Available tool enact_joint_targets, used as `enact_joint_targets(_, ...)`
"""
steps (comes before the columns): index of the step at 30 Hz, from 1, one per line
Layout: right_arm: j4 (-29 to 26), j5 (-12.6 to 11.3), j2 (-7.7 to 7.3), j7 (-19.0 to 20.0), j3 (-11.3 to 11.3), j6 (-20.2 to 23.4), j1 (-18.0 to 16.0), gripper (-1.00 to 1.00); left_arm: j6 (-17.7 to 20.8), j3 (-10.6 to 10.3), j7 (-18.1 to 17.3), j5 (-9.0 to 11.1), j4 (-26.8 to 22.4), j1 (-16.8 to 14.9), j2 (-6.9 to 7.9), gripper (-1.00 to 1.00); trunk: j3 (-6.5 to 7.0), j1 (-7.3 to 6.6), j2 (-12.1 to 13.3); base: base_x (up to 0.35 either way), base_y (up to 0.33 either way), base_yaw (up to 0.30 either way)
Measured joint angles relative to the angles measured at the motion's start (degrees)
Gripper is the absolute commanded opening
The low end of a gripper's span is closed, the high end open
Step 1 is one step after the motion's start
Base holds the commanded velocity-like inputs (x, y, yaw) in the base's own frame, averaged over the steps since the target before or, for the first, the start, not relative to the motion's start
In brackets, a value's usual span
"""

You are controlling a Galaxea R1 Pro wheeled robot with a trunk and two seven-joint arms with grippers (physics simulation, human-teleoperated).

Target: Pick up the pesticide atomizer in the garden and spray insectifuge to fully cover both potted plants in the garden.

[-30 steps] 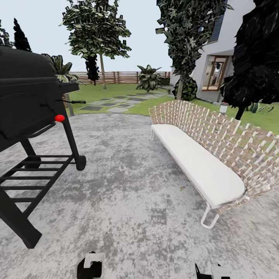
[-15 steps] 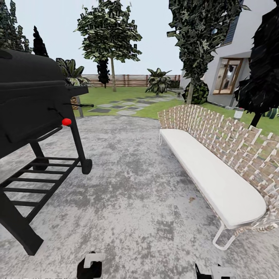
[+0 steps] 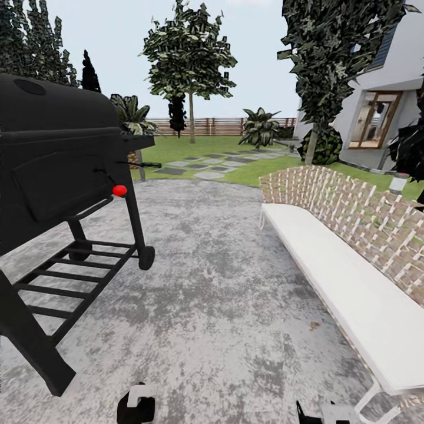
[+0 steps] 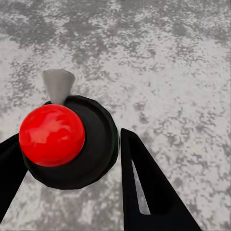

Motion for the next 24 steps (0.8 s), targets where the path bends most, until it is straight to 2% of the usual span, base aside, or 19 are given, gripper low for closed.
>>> enact_joint_targets(13,0.0,0.0,0.0,0.0,0.0,0.01,0.0,1.0,0.0,0.0,0.0,0.01,-0.02,0.0,0.0,-1.0,0.9,0.0,0.0,0.338,0.0,0.191)
enact_joint_targets(24,-0.03,0.02,-0.09,0.18,-0.02,0.14,0.01,1.0,0.0,0.0,0.0,0.01,0.08,-0.01,-0.01,-1.0,1.0,0.0,0.0,0.339,-0.064,0.009)
